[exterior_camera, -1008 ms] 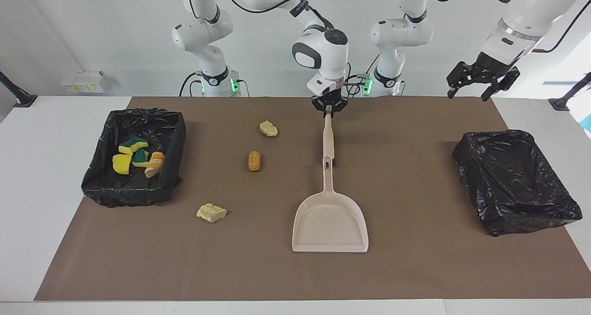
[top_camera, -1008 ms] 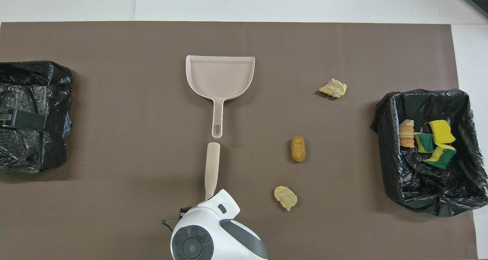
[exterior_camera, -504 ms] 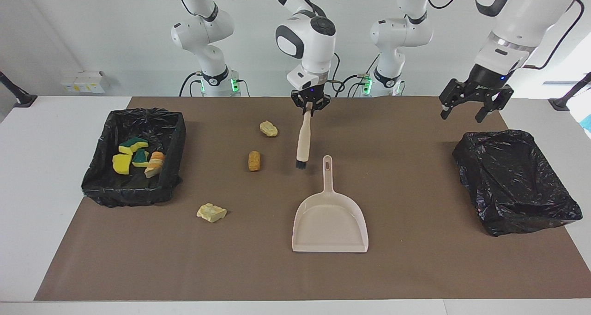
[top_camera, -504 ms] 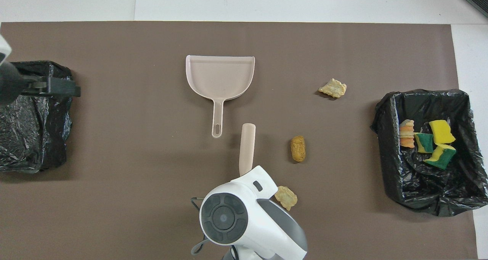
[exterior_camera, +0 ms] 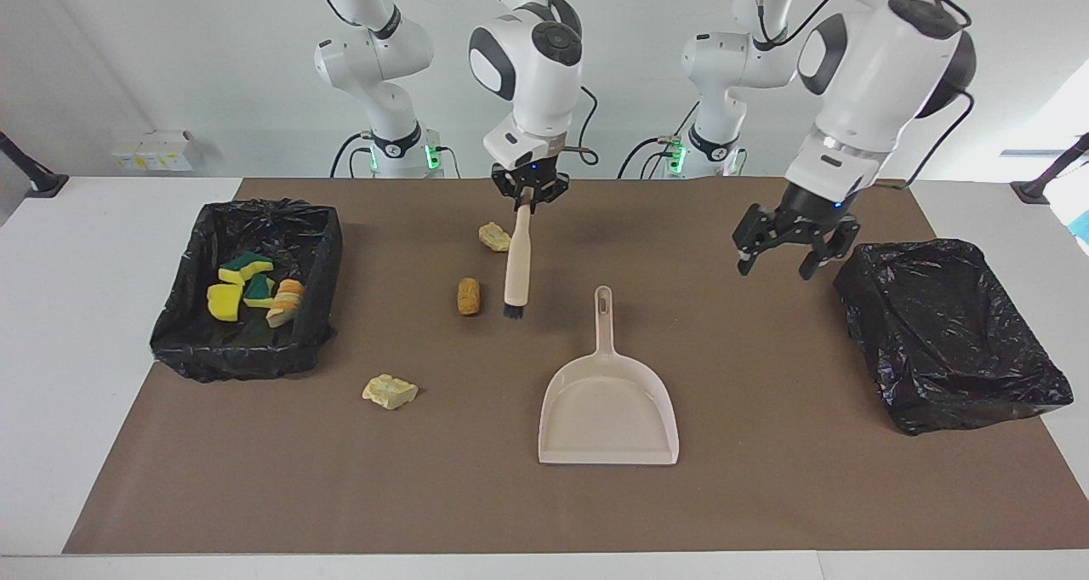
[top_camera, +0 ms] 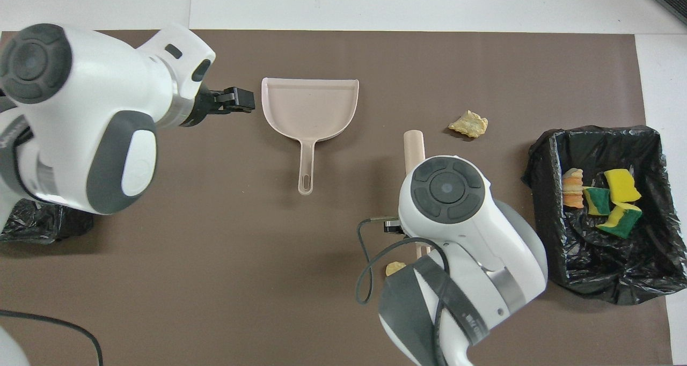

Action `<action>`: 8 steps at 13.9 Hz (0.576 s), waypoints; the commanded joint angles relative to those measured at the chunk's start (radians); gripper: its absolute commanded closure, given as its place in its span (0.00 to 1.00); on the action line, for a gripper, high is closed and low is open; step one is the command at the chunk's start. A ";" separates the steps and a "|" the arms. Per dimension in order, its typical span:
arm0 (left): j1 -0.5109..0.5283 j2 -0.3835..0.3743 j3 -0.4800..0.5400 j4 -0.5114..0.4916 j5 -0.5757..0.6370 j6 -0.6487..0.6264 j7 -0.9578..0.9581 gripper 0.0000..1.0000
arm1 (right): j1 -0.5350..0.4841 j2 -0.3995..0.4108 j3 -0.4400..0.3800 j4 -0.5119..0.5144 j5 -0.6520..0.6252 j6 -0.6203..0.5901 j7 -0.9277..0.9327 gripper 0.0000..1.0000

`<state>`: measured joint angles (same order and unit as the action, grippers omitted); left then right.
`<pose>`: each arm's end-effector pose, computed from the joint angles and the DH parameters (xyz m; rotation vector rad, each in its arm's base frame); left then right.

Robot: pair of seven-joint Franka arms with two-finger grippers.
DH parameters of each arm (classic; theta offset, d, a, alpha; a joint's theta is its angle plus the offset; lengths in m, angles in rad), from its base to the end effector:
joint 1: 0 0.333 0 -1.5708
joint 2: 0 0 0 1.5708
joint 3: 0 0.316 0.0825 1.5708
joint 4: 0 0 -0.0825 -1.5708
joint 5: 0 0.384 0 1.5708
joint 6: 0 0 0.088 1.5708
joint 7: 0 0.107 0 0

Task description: Sweep and dump trash in bin

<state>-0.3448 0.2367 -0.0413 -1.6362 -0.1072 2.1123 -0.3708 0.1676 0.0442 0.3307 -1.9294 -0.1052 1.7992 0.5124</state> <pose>0.6071 -0.2495 0.5027 2.9408 0.0460 0.2700 0.4882 0.2534 0.4514 2.9789 0.0291 -0.1623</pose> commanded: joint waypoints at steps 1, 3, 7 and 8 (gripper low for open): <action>-0.083 0.075 0.018 0.001 0.018 0.047 -0.068 0.00 | -0.089 0.023 0.013 0.009 -0.065 0.006 -0.157 1.00; -0.120 0.088 0.017 -0.030 0.021 0.055 -0.065 0.00 | -0.179 0.034 0.013 -0.006 -0.074 0.064 -0.239 1.00; -0.163 0.139 0.018 -0.046 0.023 0.063 -0.057 0.00 | -0.354 0.062 0.013 -0.029 -0.074 0.202 -0.484 1.00; -0.178 0.150 0.018 -0.059 0.024 0.066 -0.057 0.00 | -0.377 0.074 0.013 -0.037 -0.080 0.227 -0.521 1.00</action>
<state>-0.4893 0.3796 -0.0398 -1.6633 -0.0989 2.1575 -0.4240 -0.1623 0.1091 0.3284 -1.9465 -0.1738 1.9685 0.0649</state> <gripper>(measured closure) 0.000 0.731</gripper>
